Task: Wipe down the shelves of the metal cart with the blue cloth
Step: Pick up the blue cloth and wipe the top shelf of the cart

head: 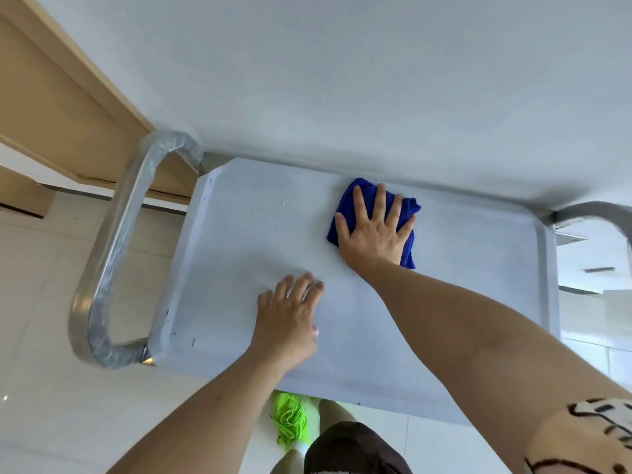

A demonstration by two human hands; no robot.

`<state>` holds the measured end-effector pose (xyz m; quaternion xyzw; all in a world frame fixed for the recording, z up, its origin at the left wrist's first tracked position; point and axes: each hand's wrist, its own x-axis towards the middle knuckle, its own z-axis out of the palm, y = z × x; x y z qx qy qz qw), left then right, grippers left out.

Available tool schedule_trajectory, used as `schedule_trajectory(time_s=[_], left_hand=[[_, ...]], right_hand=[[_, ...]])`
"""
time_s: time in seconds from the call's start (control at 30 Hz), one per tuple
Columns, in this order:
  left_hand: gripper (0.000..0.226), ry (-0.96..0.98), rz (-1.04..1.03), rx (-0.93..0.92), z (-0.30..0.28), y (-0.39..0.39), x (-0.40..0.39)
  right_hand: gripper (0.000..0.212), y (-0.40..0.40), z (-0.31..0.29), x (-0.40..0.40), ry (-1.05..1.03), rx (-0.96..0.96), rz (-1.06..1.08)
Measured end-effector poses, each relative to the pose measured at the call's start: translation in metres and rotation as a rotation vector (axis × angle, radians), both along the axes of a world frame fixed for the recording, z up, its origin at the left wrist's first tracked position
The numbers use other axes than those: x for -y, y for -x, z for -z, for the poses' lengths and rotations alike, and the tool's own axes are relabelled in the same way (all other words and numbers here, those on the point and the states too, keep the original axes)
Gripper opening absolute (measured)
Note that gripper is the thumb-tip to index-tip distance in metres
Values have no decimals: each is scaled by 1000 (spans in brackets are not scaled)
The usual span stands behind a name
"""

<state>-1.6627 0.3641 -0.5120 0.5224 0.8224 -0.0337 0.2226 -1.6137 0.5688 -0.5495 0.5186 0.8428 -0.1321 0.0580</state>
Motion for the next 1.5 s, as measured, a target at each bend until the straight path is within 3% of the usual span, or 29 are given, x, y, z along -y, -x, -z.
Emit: schedule_trajectory(time_s=[0.43, 0.93, 1.2, 1.5], left_hand=[[78, 1, 25, 42, -1, 2, 7], [79, 7, 158, 39, -11, 19, 9], [88, 177, 199, 182, -30, 38, 0], [87, 68, 257, 34, -28, 38, 10]], right_hand=[[69, 4, -10, -11, 75, 48, -22], [62, -82, -28, 136, 264, 115, 33], [64, -102, -36, 203, 277, 111, 87], [65, -88, -33, 277, 243, 88, 34]])
